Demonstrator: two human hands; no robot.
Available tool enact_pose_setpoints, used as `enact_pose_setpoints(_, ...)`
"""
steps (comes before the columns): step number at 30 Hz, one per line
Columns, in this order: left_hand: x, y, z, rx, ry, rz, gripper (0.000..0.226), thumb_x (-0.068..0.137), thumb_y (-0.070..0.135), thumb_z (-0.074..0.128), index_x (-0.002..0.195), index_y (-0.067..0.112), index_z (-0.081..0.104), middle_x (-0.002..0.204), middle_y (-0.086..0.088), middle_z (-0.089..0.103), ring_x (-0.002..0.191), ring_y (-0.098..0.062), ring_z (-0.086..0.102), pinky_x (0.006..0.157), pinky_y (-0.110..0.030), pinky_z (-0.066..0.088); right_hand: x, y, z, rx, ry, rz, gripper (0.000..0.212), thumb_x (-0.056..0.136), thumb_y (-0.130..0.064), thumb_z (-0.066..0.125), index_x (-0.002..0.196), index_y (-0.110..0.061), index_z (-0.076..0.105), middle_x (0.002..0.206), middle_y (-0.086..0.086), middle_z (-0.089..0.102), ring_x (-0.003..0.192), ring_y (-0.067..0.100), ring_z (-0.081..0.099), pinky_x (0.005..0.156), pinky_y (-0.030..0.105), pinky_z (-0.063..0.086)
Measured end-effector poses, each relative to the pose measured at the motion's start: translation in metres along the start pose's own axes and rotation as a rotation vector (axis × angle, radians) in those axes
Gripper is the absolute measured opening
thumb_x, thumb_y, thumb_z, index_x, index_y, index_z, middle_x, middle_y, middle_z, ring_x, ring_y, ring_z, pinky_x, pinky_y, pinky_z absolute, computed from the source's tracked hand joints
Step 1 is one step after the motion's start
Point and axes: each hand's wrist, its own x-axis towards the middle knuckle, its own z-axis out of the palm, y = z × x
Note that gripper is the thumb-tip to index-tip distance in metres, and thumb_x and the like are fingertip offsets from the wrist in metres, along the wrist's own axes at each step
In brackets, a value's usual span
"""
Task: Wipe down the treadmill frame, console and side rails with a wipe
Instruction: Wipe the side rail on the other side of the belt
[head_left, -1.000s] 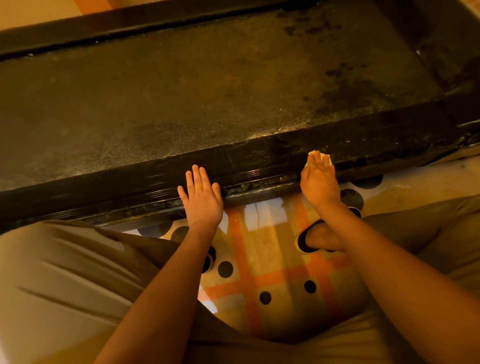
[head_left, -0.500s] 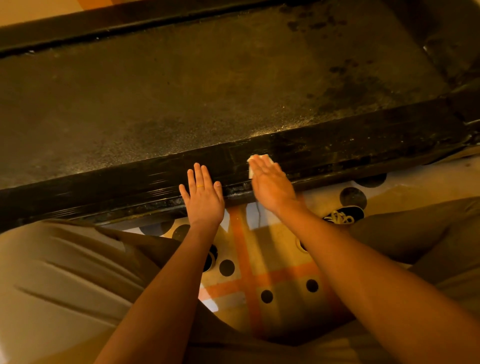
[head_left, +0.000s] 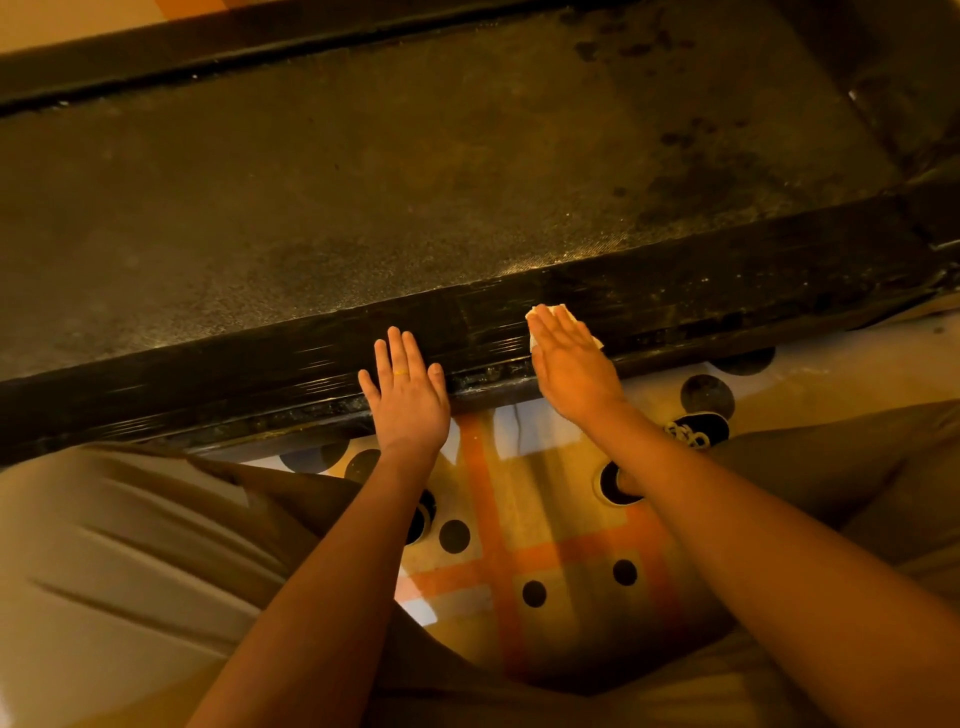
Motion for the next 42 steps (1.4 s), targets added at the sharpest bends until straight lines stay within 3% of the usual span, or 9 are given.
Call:
enact_pose_setpoints(5, 0.0, 0.002, -0.001, -0.006, 0.007, -0.015, 0.06, 0.108, 0.041, 0.014, 0.16, 0.014, 0.001, 0.169, -0.006, -0.007, 0.154, -0.025, -0.012, 0.122, -0.051, -0.007, 0.003, 0.061, -0.025, 0.012, 0.092, 0.228, 0.053, 0.107, -0.022, 0.03, 0.158, -0.012, 0.018, 0.166, 0.008, 0.016, 0.154, 0.023, 0.007, 0.124, 0.04, 0.007)
enact_pose_setpoints(9, -0.001, 0.004, 0.002, -0.018, 0.045, -0.024, 0.059, 0.108, 0.04, 0.013, 0.16, 0.015, 0.003, 0.169, -0.005, -0.004, 0.155, -0.024, -0.01, 0.121, -0.049, -0.008, -0.005, 0.071, -0.024, -0.015, 0.069, 0.277, 0.054, 0.108, -0.023, 0.028, 0.158, -0.007, 0.016, 0.165, 0.012, 0.016, 0.154, 0.027, 0.007, 0.124, 0.042, 0.008)
enact_pose_setpoints(16, -0.001, 0.004, 0.002, 0.002, 0.038, -0.02, 0.059, 0.108, 0.041, 0.012, 0.16, 0.016, 0.001, 0.169, -0.003, -0.005, 0.155, -0.022, -0.011, 0.122, -0.047, -0.007, -0.018, -0.016, 0.004, -0.057, 0.017, 0.051, 0.053, 0.109, -0.03, 0.019, 0.158, -0.013, 0.008, 0.166, 0.006, 0.006, 0.153, 0.025, -0.004, 0.122, 0.035, -0.005)
enact_pose_setpoints(22, 0.0, 0.004, -0.004, 0.024, -0.019, -0.025, 0.06, 0.108, 0.041, 0.013, 0.16, 0.016, -0.002, 0.168, -0.003, -0.01, 0.154, -0.021, -0.013, 0.122, -0.047, -0.008, 0.014, -0.076, 0.013, -0.016, -0.076, -0.168, 0.054, 0.108, -0.03, 0.023, 0.159, -0.013, 0.013, 0.167, 0.004, 0.009, 0.154, 0.021, -0.001, 0.126, 0.039, 0.006)
enact_pose_setpoints(27, 0.001, 0.005, -0.006, 0.034, -0.025, -0.034, 0.06, 0.108, 0.041, 0.011, 0.16, 0.016, -0.004, 0.168, -0.003, -0.011, 0.154, -0.022, -0.015, 0.12, -0.045, -0.01, 0.025, -0.039, 0.001, 0.061, -0.021, -0.044, 0.052, 0.108, -0.029, 0.02, 0.159, -0.016, 0.018, 0.166, 0.001, 0.014, 0.154, 0.017, 0.003, 0.125, 0.035, 0.005)
enact_pose_setpoints(32, 0.001, 0.004, -0.006, 0.033, -0.025, -0.035, 0.059, 0.108, 0.042, 0.01, 0.16, 0.017, -0.005, 0.168, -0.003, -0.013, 0.153, -0.021, -0.016, 0.119, -0.044, -0.011, 0.02, 0.002, -0.008, 0.051, 0.107, 0.19, 0.052, 0.106, -0.027, 0.022, 0.154, -0.01, 0.028, 0.157, 0.012, 0.033, 0.148, 0.027, 0.024, 0.12, 0.04, 0.022)
enact_pose_setpoints(38, 0.001, 0.004, -0.005, 0.041, -0.022, -0.033, 0.059, 0.108, 0.042, 0.01, 0.16, 0.017, -0.004, 0.168, -0.002, -0.012, 0.153, -0.021, -0.016, 0.119, -0.045, -0.011, 0.013, -0.033, 0.005, 0.038, 0.014, 0.016, 0.054, 0.108, -0.028, 0.022, 0.159, -0.013, 0.012, 0.167, 0.006, 0.01, 0.154, 0.025, 0.0, 0.125, 0.04, 0.006)
enact_pose_setpoints(40, 0.001, 0.004, -0.004, 0.041, -0.021, -0.032, 0.059, 0.108, 0.042, 0.01, 0.16, 0.017, -0.004, 0.168, -0.002, -0.012, 0.153, -0.021, -0.016, 0.118, -0.044, -0.012, 0.015, -0.015, 0.0, 0.03, 0.006, -0.015, 0.053, 0.109, -0.028, 0.022, 0.159, -0.016, 0.011, 0.167, 0.004, 0.009, 0.154, 0.022, -0.001, 0.125, 0.037, 0.004)
enact_pose_setpoints(42, 0.001, 0.004, -0.003, 0.034, -0.016, -0.03, 0.059, 0.108, 0.042, 0.01, 0.16, 0.017, -0.004, 0.168, -0.003, -0.011, 0.153, -0.021, -0.016, 0.118, -0.044, -0.013, 0.017, 0.011, -0.011, 0.066, 0.053, 0.089, 0.052, 0.108, -0.028, 0.024, 0.159, -0.018, 0.016, 0.166, 0.005, 0.015, 0.154, 0.022, 0.007, 0.124, 0.039, 0.008)
